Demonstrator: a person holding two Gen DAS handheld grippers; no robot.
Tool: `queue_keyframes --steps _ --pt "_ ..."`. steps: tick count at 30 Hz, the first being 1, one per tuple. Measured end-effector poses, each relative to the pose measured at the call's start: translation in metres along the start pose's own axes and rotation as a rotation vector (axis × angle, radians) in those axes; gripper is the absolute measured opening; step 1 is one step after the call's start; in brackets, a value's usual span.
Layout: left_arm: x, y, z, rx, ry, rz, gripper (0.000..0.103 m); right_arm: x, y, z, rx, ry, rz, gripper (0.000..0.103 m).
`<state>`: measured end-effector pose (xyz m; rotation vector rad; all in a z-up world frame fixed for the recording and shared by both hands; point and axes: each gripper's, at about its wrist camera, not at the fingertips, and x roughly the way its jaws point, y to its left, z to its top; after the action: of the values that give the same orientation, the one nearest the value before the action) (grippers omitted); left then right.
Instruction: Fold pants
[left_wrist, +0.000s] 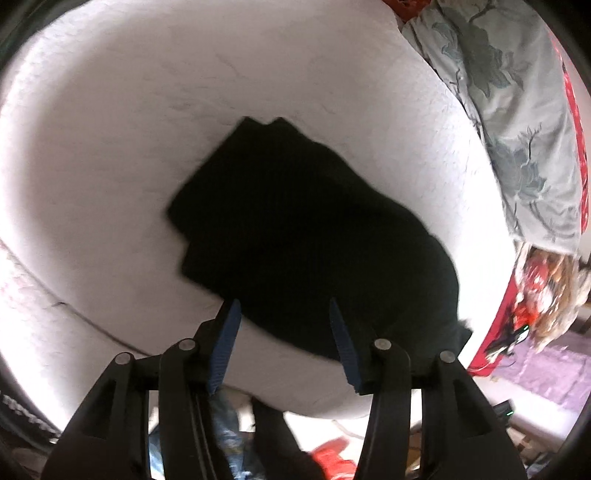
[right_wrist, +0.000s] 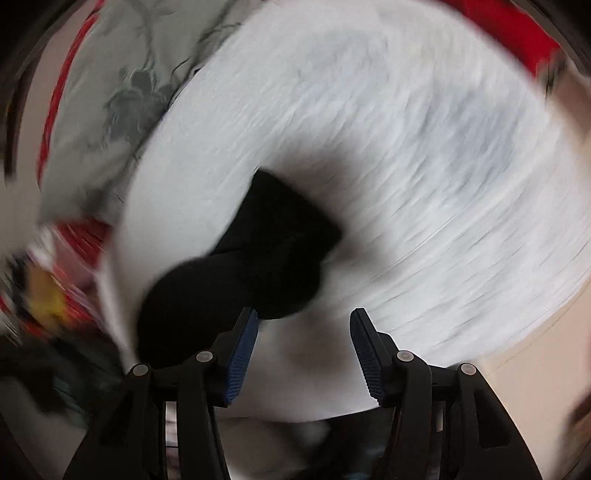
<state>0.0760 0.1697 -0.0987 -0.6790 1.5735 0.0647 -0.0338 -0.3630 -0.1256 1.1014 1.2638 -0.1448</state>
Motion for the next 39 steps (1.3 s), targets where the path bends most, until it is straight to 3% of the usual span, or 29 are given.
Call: queue_keyframes --steps 3,10,12,14,15,18,20,22,23,25,26,31,34,39 --pt "0.013 -0.001 0.008 -0.056 -0.007 -0.03 0.048 0.022 0.005 -0.005 0.106 0.008 0.098 0.055" --pt "0.047 0.0 0.016 -0.132 0.035 -0.021 0.048 0.048 -0.009 0.011 0.298 -0.075 0.125 0.056" --pt "0.049 -0.002 0.018 -0.148 0.032 -0.023 0.048 0.049 -0.013 0.014 0.319 -0.093 0.117 0.046" --pt "0.045 -0.003 0.02 -0.158 0.013 -0.031 0.048 0.05 -0.016 0.018 0.311 -0.102 0.098 0.019" --pt "0.043 -0.003 0.02 -0.163 0.005 -0.033 0.044 0.05 -0.017 0.02 0.306 -0.107 0.092 0.017" --pt "0.037 -0.004 0.026 -0.164 0.006 -0.05 0.012 0.052 -0.009 0.033 0.277 -0.11 0.077 0.009" --pt "0.027 -0.005 0.03 -0.179 0.003 -0.073 0.008 0.045 0.006 0.043 0.249 -0.117 0.107 0.006" --pt "0.004 -0.01 0.033 -0.208 -0.015 -0.168 0.006 0.026 0.03 0.055 0.222 -0.142 0.221 0.005" --pt "-0.014 -0.018 0.033 -0.172 -0.05 -0.197 0.006 0.015 0.044 0.058 0.174 -0.155 0.256 0.005" --pt "-0.037 -0.029 0.03 -0.06 -0.123 -0.136 0.006 0.0 0.066 0.065 0.031 -0.173 0.223 0.005" --pt "-0.038 -0.027 0.029 -0.042 -0.127 -0.117 0.006 0.001 0.065 0.067 0.02 -0.162 0.204 0.005" --pt "-0.005 0.008 0.014 -0.081 -0.028 -0.012 0.006 0.032 0.016 0.061 0.099 -0.087 0.084 0.005" --pt "0.008 0.023 0.002 -0.134 0.009 -0.009 0.006 0.037 -0.004 0.051 0.127 -0.071 0.068 0.005" --pt "0.007 0.024 -0.003 -0.124 0.013 -0.041 0.006 0.034 -0.009 0.052 0.126 -0.069 0.073 0.006"
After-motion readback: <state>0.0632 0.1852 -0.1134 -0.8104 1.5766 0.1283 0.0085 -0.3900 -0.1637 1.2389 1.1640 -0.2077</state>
